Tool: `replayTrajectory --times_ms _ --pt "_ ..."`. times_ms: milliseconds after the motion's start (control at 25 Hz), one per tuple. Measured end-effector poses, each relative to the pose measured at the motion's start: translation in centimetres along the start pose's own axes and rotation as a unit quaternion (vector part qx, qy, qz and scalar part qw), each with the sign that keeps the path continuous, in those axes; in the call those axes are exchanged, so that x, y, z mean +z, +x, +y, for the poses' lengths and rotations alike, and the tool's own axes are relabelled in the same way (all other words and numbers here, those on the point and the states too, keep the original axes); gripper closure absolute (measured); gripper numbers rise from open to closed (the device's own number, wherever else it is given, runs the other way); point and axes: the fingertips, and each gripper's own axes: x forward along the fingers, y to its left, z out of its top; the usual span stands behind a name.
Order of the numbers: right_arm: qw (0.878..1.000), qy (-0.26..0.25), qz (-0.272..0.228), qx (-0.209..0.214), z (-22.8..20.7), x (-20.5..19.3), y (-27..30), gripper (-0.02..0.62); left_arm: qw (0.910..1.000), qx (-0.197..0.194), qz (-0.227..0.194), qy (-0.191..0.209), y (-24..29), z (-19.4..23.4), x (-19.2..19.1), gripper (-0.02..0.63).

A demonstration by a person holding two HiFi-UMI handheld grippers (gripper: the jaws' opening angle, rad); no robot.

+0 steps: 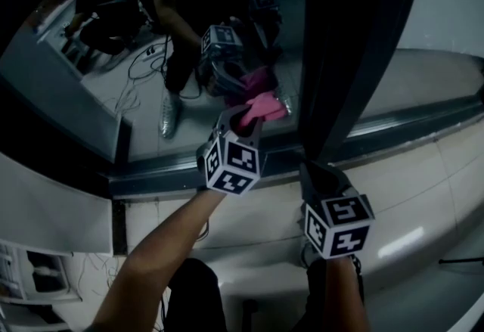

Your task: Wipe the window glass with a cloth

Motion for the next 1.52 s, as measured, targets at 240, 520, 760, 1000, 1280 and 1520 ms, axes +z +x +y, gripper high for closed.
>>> replayTrajectory --times_ms 240,520,760,1000,1280,1520 --pt "1.0 0.009 0.013 0.002 -1.2 -1.9 1.6 0.598 0.9996 -0.015 0.02 -0.01 1.4 -1.9 -2.9 0.548" --pt "1.0 0.009 0.021 0.014 -1.1 -3.1 3.3 0.597 0.9983 -0.032 0.042 -0.024 2.7 -4.1 -6.8 0.548" --pt "0.999 0.016 0.04 0.015 -1.6 -4.2 3.8 0.597 0.9965 -0.044 0.061 -0.036 3.9 -6.3 -9.7 0.548" --pt "0.998 0.025 0.049 0.014 -1.7 -4.6 4.1 0.597 0.9935 -0.055 0.086 -0.05 4.8 -7.9 -13.0 0.548" --pt "0.998 0.024 0.062 0.02 -1.6 -5.3 4.5 0.597 0.9898 -0.062 0.109 -0.067 6.3 -10.4 -16.3 0.548" --pt "0.997 0.028 0.071 0.017 -1.8 -6.5 4.5 0.597 0.9889 -0.064 0.122 -0.057 7.1 -12.4 -18.8 0.548"
